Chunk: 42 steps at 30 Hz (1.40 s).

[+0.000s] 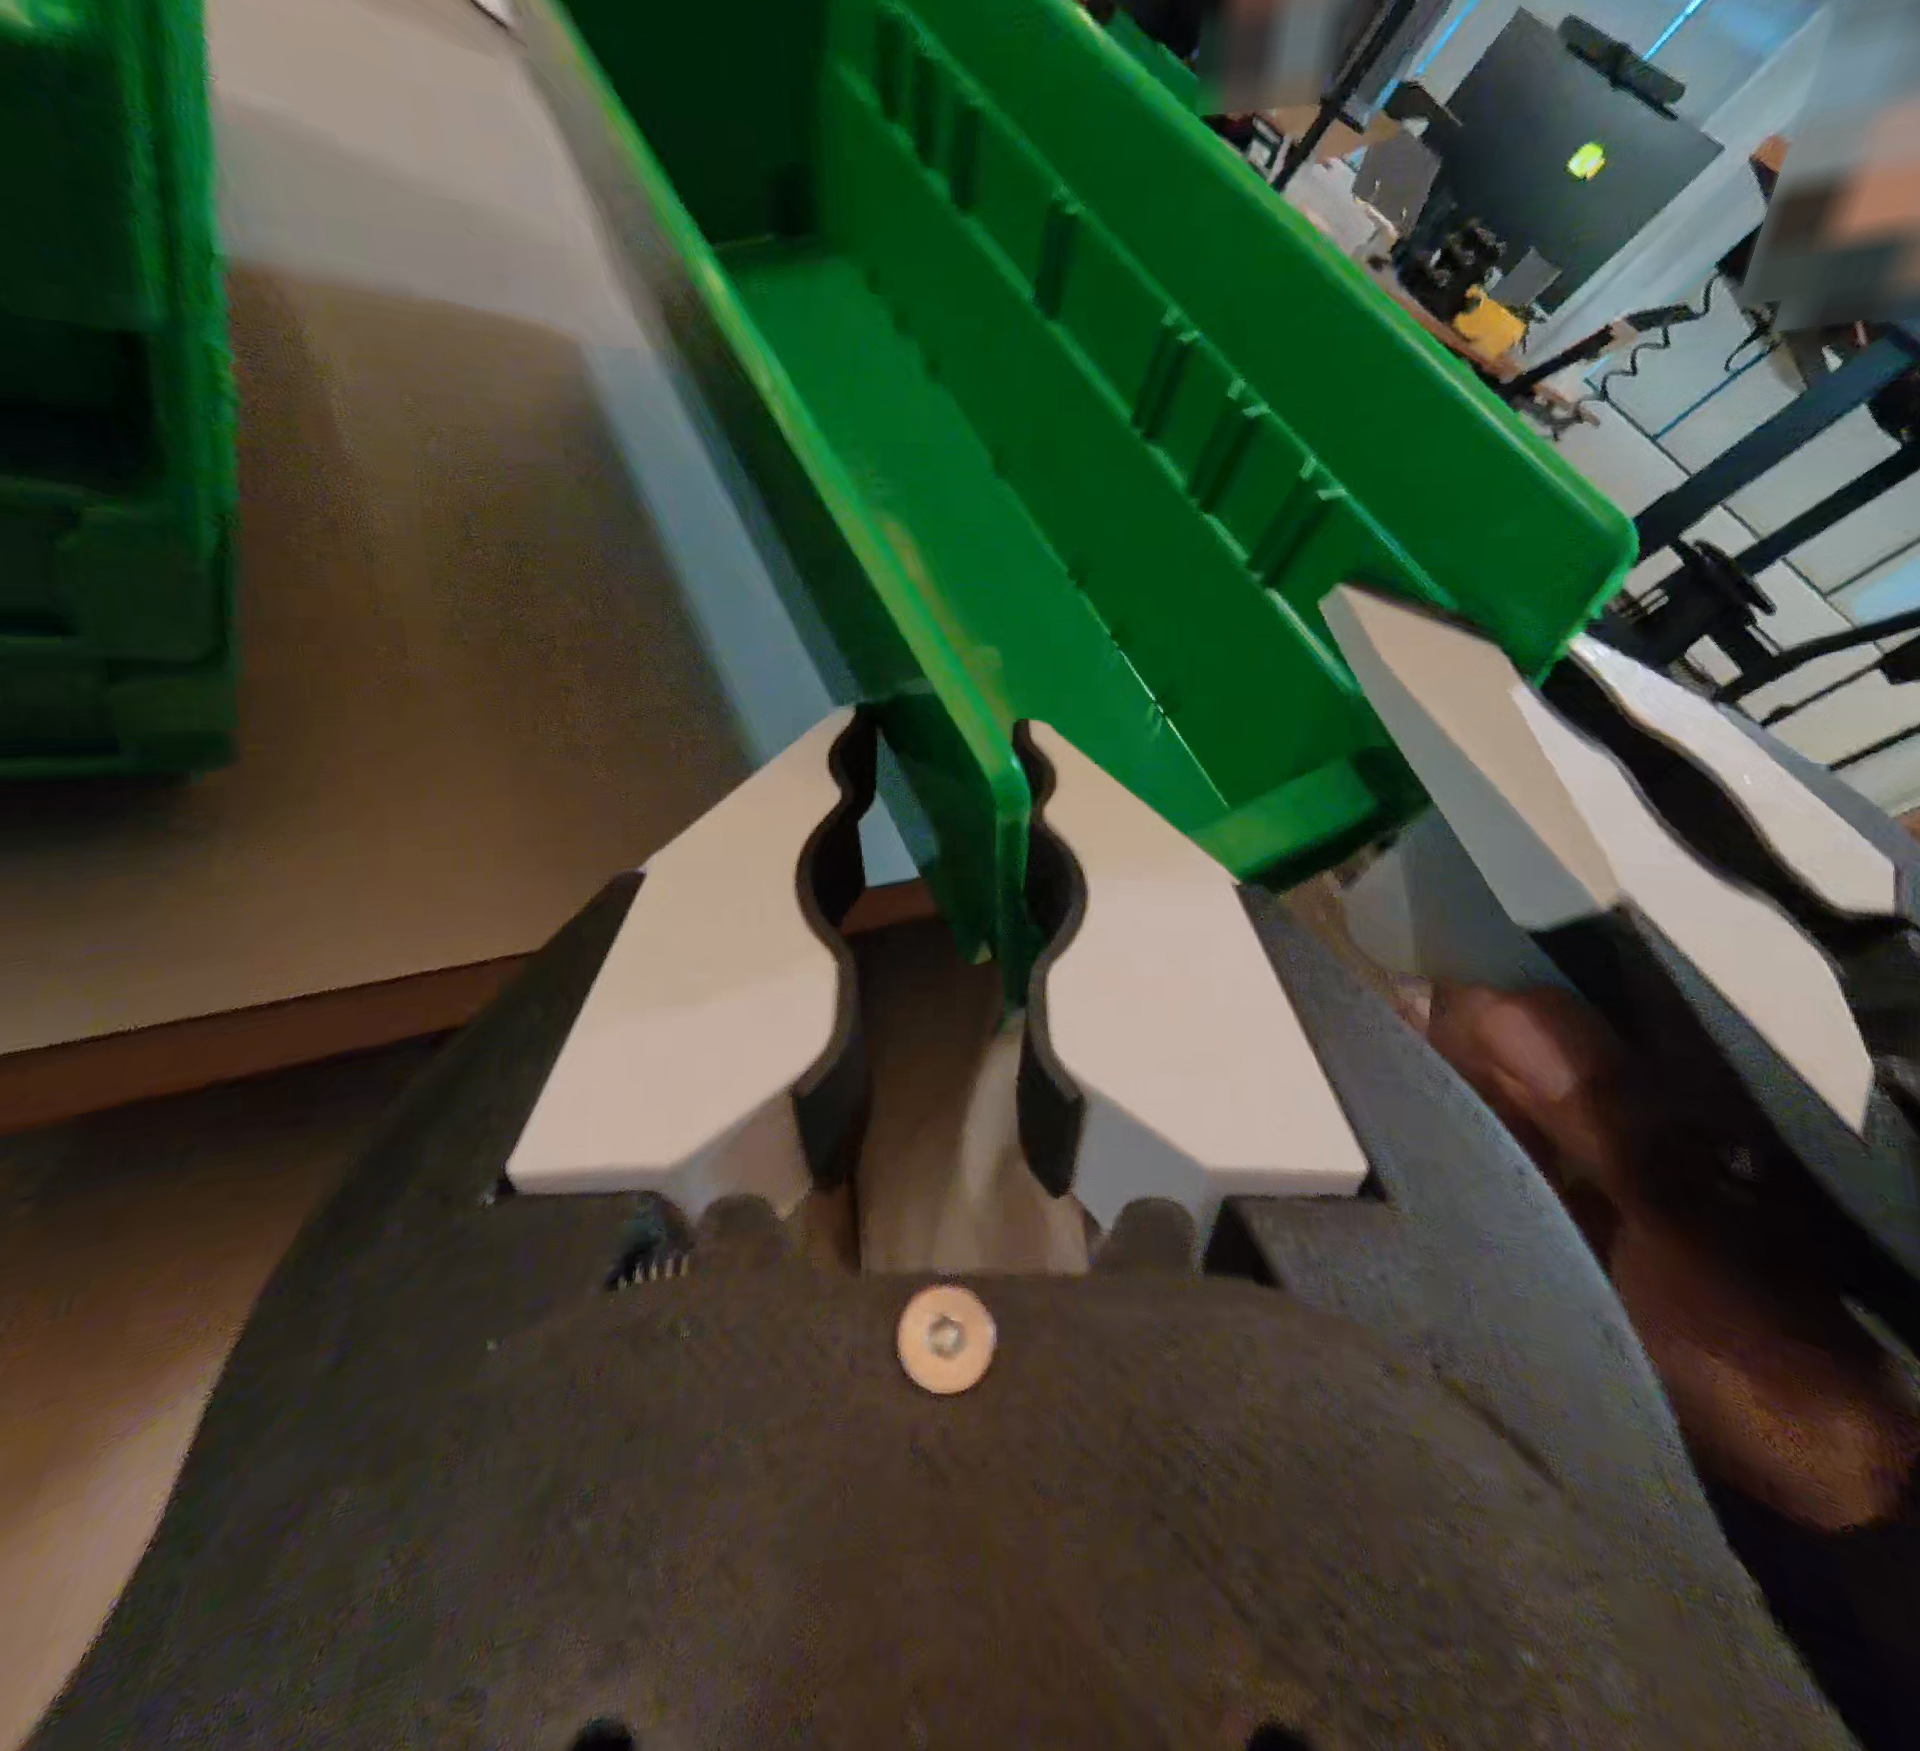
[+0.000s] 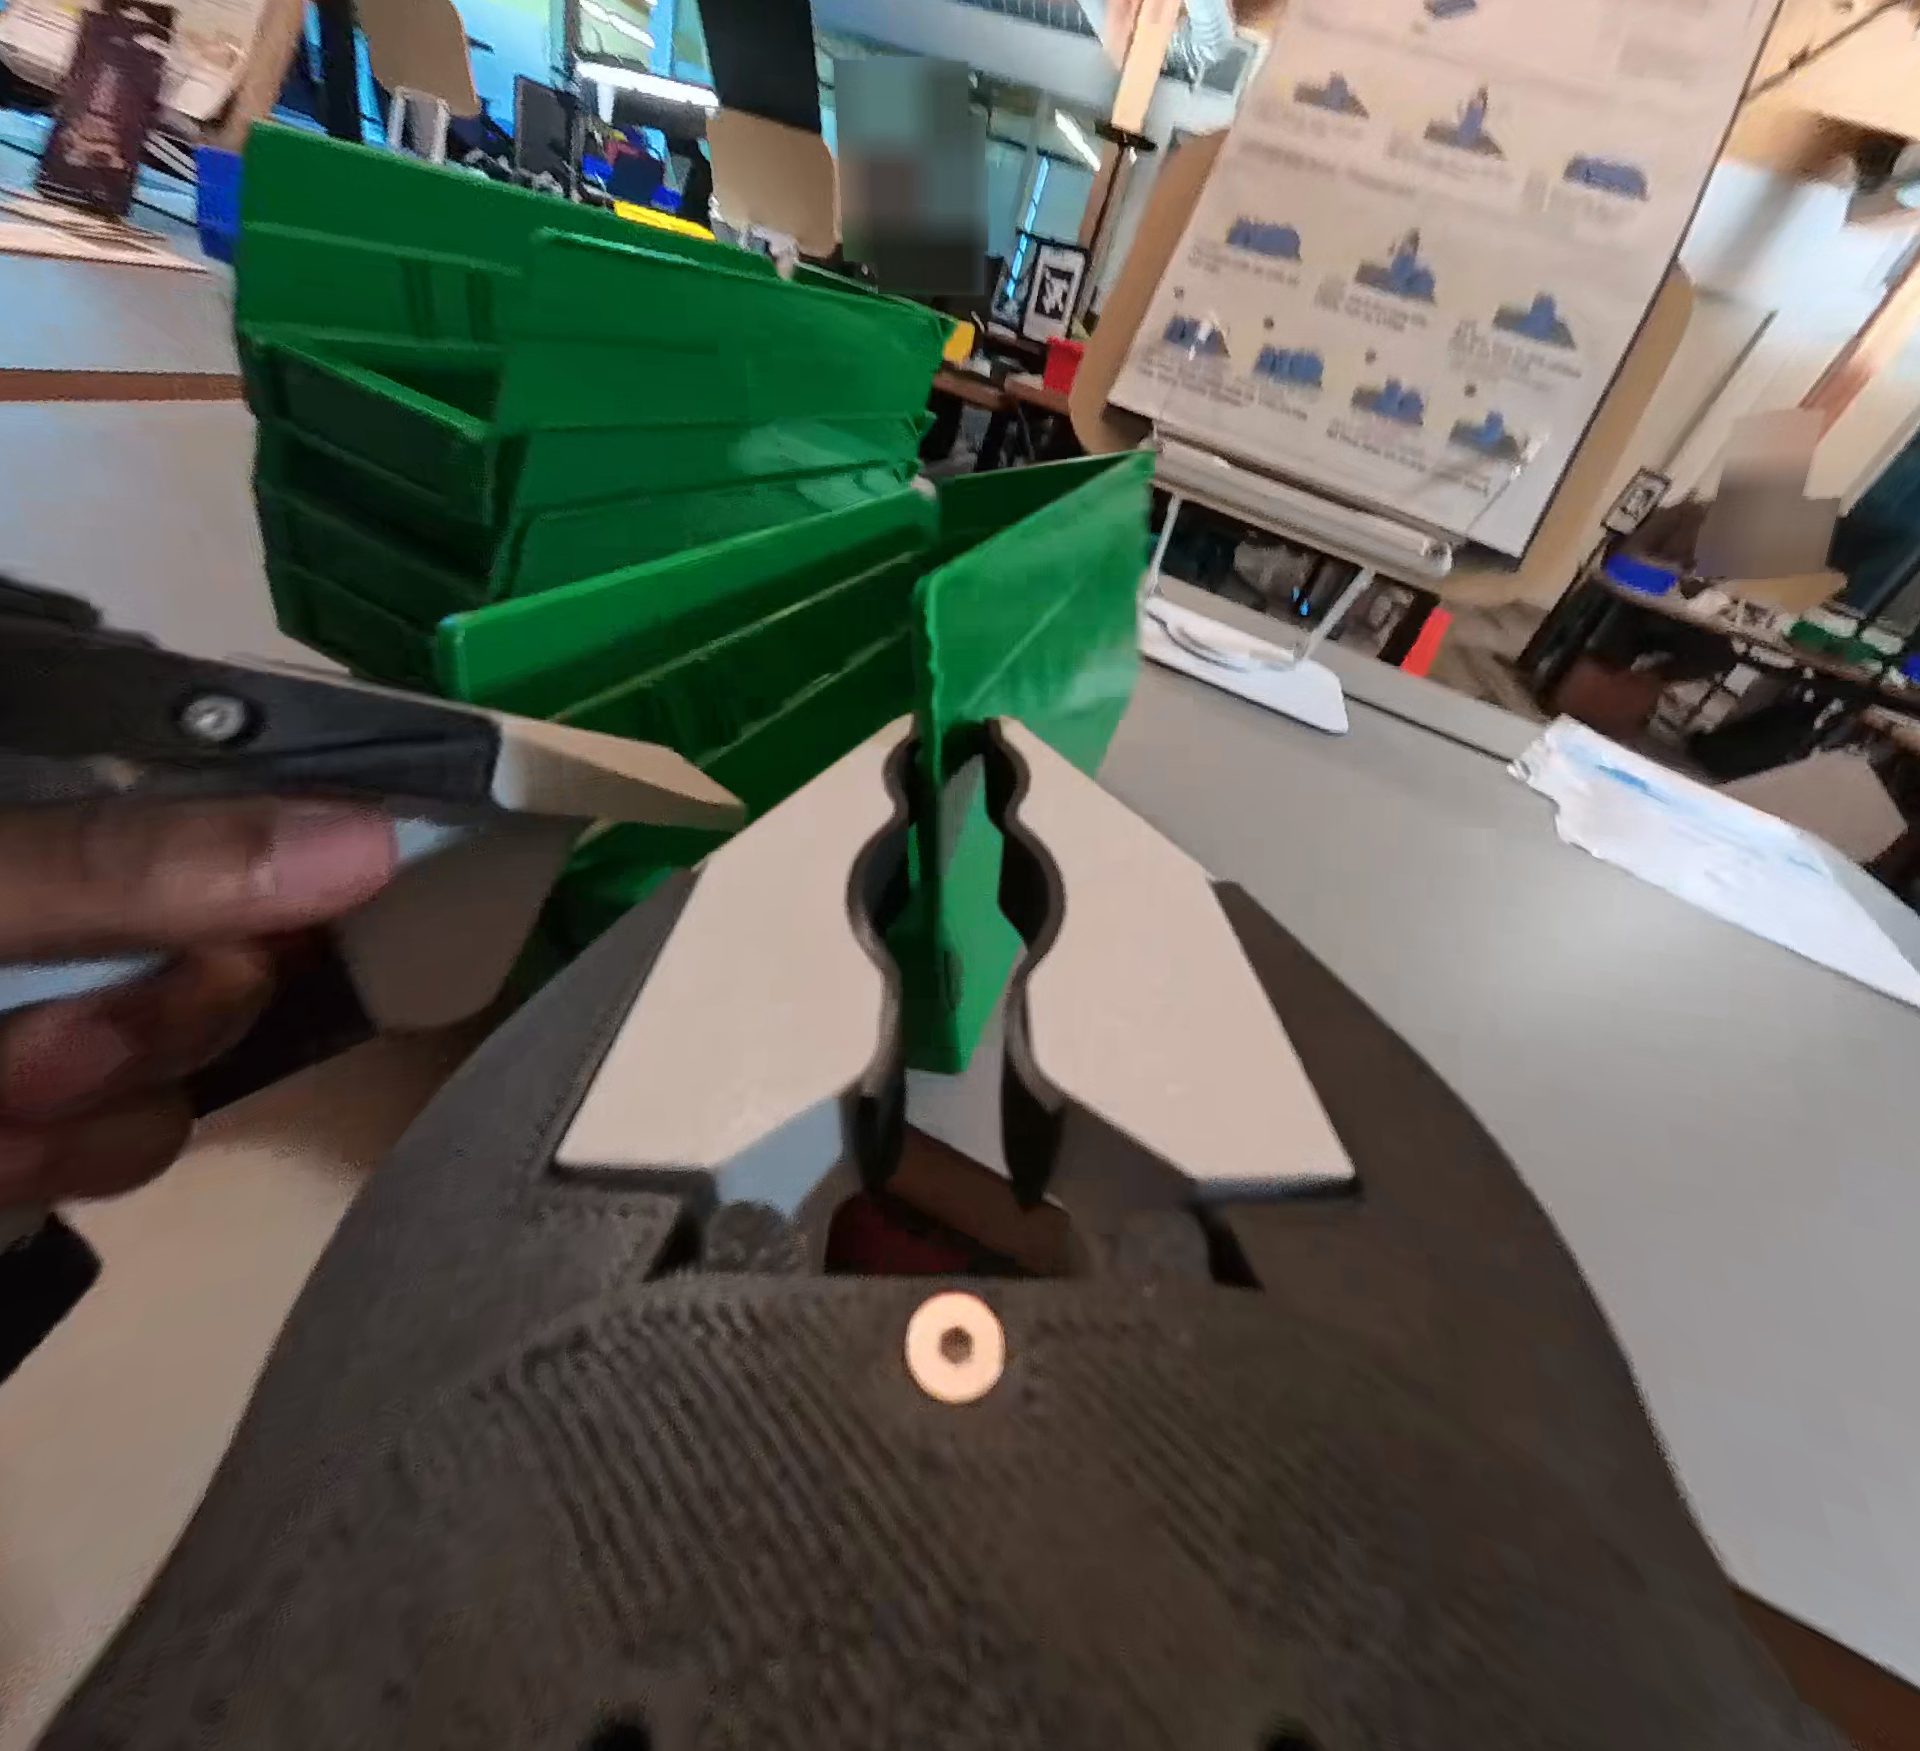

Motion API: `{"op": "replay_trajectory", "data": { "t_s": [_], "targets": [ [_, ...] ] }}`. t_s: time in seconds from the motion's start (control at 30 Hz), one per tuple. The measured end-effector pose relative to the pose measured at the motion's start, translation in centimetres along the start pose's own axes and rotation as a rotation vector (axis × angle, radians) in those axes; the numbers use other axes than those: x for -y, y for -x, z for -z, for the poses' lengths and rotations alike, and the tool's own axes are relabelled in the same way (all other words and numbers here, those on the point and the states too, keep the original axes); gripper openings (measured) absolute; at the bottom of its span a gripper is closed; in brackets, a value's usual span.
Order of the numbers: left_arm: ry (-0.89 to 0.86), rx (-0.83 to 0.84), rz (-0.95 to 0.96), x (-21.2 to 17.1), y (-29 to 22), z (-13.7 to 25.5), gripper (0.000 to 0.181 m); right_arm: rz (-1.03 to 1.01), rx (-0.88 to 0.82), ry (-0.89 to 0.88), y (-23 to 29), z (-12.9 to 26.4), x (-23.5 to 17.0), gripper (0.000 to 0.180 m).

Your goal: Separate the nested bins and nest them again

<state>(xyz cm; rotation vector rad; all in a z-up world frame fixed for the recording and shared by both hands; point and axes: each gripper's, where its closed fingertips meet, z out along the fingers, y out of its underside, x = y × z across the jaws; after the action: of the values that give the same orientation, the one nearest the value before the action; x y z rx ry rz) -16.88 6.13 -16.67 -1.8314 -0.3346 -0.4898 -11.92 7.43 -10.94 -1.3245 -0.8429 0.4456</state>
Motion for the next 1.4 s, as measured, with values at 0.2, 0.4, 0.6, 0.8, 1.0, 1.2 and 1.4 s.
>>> {"op": "replay_trajectory", "data": {
  "t_s": [0.2,0.4,0.6,0.8,1.0,1.2,1.4],
  "targets": [
    [-0.233,-0.009,-0.037,5.2,0.7,2.6,0.004,0.108,0.194,-0.208,3.4,1.8,2.8,0.027],
    [-0.438,-0.052,-0.194,10.4,-1.4,5.9,0.001,0.122,0.229,-0.270,4.8,2.8,3.9,0.040],
    [-0.559,0.037,-0.270,17.1,-0.5,9.2,0.001,0.065,0.203,-0.211,3.6,1.9,2.9,0.042],
    [-0.465,0.229,-0.222,21.3,7.1,9.8,0.001,0.071,0.216,-0.155,3.9,1.3,1.7,0.038],
    [-0.428,0.306,-0.164,21.3,10.8,9.7,0.001,0.095,0.234,-0.147,4.7,1.4,1.5,0.035],
    [-0.314,0.317,-0.142,19.2,11.7,7.9,0.004,0.108,0.246,-0.134,5.2,1.3,1.3,0.034],
    [-0.365,0.303,-0.147,19.8,11.6,8.3,0.009,0.118,0.257,-0.133,5.3,1.4,1.1,0.032]
  ]
}}
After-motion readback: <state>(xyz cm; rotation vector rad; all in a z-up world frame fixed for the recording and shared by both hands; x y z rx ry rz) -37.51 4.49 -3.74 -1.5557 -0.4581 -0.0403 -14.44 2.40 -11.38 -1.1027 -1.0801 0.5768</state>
